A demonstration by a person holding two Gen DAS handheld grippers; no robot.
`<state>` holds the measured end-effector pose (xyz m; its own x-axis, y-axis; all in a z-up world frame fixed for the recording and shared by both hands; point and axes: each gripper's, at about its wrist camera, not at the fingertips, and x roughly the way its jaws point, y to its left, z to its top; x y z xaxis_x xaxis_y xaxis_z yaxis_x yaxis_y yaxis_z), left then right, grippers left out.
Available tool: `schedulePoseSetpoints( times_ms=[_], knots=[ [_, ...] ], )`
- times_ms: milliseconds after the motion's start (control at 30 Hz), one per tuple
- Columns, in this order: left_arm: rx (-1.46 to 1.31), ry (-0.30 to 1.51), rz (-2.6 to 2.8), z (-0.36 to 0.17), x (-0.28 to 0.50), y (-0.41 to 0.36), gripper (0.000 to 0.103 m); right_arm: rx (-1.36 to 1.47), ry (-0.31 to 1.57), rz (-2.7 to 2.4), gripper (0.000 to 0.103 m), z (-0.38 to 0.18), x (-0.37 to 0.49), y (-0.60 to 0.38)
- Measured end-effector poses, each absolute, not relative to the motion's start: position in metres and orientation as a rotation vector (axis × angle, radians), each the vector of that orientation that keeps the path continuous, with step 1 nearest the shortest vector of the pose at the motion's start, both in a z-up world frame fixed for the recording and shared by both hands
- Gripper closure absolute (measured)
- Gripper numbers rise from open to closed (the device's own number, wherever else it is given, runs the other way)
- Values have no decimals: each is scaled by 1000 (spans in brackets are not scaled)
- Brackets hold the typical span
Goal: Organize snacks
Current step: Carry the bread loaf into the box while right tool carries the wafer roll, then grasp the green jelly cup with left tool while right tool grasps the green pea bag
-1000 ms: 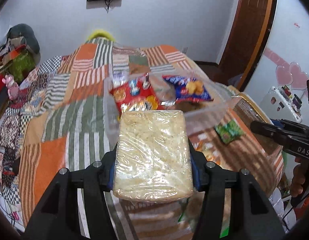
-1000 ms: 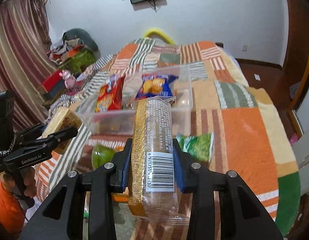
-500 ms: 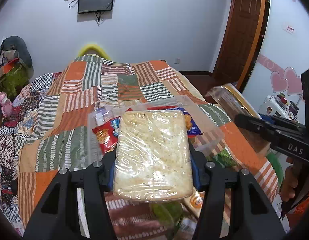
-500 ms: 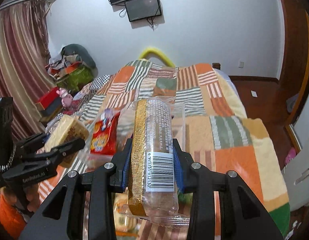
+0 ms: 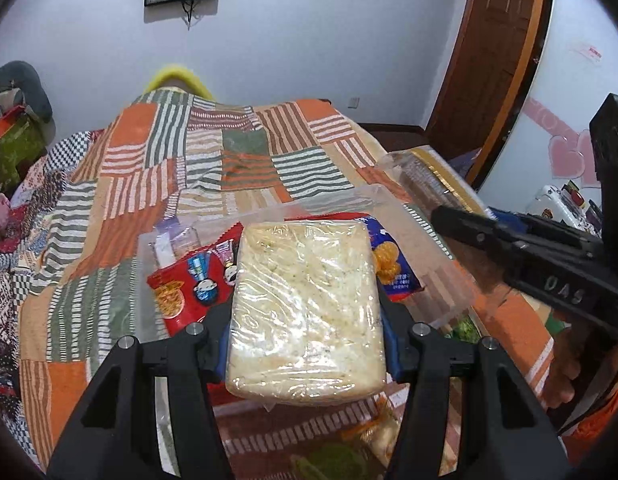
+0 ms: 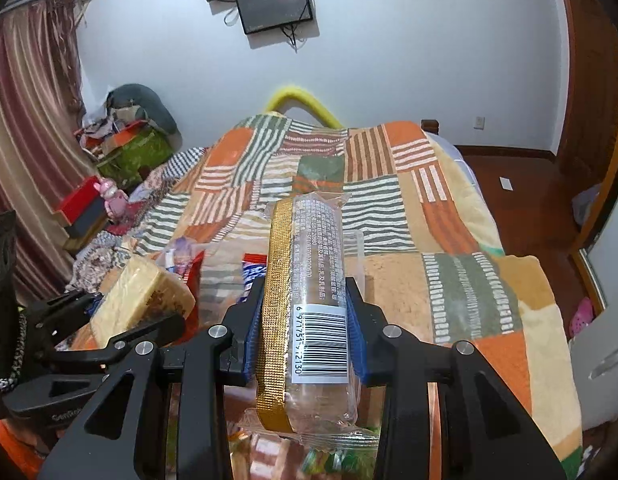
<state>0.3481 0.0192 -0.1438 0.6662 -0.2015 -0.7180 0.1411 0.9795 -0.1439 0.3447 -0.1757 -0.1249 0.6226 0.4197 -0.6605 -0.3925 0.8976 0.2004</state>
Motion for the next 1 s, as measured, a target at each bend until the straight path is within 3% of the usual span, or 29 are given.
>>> schedulePoseSetpoints(
  times_ms=[400,567,767,1000],
  knots=[
    [-103,874,-177,-166,373,19,47,-10,844,451,70,-148,365,-170],
    [-86,852,-163,-160,369,17,47,-15,854,453,69,-151,365,-169],
    [-98,848,-171,-152,359,21,47,-14,857,446,61,-146,364,-174],
    [-80,806,-191,-130,334,20,43,-16,817,466,61,-128,350,-183]
  ],
)
